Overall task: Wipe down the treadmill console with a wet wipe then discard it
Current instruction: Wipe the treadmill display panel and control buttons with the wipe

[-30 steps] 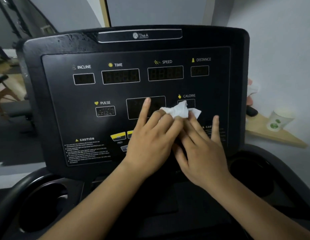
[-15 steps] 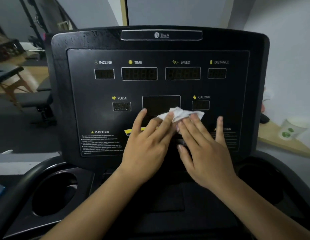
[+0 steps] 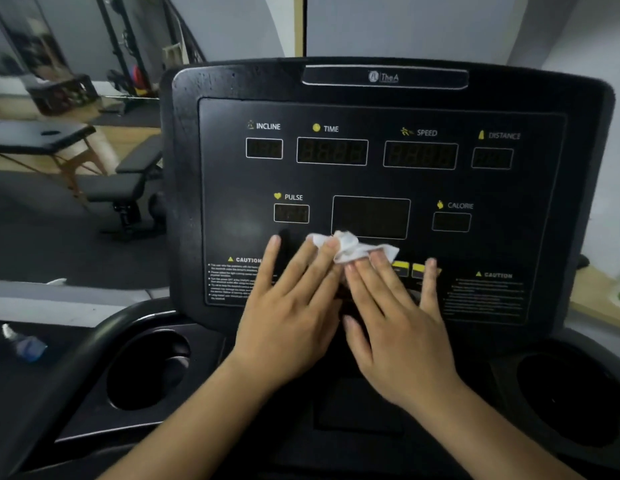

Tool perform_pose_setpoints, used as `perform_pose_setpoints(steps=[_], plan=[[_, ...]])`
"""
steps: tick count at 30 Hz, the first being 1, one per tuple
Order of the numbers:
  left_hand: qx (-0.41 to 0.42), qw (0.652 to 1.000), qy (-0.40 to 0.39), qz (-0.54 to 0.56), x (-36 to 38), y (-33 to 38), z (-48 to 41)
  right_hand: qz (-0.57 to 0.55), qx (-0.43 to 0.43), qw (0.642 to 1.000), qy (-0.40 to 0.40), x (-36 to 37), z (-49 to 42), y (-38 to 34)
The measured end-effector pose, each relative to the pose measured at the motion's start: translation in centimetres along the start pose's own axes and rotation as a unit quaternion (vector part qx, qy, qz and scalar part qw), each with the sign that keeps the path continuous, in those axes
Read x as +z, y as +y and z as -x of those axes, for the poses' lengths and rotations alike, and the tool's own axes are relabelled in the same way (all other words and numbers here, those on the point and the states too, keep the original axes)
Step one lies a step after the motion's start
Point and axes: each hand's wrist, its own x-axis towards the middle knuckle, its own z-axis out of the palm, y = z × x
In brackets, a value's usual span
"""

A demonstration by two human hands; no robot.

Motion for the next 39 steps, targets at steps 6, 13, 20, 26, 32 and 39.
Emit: perform_pose_setpoints(steps=[6, 13, 20, 26, 32, 39], plan=[[-0.014, 1.000, 0.002, -0.011, -0.5, -2.5, -1.5, 0.010, -0.006, 1.000, 0.015, -0.9, -3.6, -0.9], [-0.034, 0.998, -0.049, 0.000, -1.2, -2.8, 2.6, 0.006, -0.043, 0.999, -0.016, 0.4, -1.6, -3.1], [-0.070, 0.996, -0.040, -0.025, -2.4, -6.6, 0.3, -0.003, -0.047, 0.999, 0.007, -0.6, -7.2, -5.0], [-0.052, 0.996, -0.065, -0.024, -2.7, -7.5, 4.5, -0.005, -0.085, 0.996, -0.009, 1.1, -4.3, -6.4], [-0.089, 0.994, -0.036, -0.044, -3.6, -11.3, 1.8, 0.026, -0.108, 0.994, -0.003, 0.2, -9.5, -7.8], [-0.109, 0.994, -0.018, 0.023, -3.4, -10.5, 5.3, 0.017, -0.119, 0.992, -0.025, 1.9, -6.6, -9.8]])
